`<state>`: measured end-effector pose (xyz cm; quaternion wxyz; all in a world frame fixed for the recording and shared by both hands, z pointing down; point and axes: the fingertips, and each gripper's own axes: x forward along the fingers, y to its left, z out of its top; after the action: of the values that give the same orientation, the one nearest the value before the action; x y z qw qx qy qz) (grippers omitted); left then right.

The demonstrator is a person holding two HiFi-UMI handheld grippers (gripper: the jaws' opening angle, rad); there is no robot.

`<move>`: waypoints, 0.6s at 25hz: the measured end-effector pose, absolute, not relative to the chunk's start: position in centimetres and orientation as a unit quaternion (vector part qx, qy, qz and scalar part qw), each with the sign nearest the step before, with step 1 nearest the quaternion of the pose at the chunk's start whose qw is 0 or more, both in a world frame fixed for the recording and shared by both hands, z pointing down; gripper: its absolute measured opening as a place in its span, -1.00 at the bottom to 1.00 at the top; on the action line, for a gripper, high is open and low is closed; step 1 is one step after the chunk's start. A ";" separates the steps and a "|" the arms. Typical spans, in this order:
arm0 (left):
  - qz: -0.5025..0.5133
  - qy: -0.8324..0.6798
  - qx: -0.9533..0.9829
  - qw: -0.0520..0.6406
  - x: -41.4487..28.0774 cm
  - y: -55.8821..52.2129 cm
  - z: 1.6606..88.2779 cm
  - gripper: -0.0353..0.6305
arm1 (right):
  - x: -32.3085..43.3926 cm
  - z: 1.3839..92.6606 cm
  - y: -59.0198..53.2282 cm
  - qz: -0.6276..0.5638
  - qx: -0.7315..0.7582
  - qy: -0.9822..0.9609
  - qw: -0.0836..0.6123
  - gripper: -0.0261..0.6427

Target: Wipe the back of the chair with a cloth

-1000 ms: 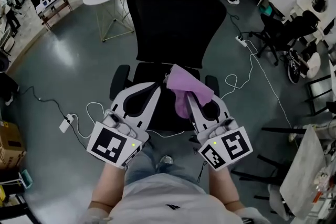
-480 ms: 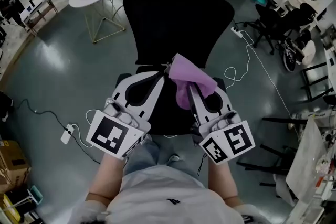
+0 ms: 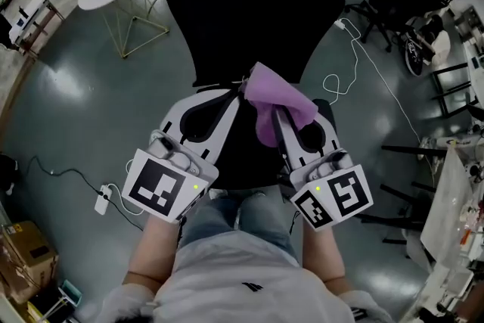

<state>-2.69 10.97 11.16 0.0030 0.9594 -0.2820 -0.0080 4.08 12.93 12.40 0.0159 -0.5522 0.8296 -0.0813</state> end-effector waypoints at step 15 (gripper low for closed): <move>-0.011 -0.339 0.941 0.000 0.9 8.2 10.0 -0.86 | 8.2 11.7 9.4 -0.085 -0.504 0.859 0.014 -0.78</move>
<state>0.93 8.16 9.99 0.0004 0.9406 -0.3393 -0.0107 8.24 9.38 11.69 0.0142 -0.5043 0.8592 -0.0853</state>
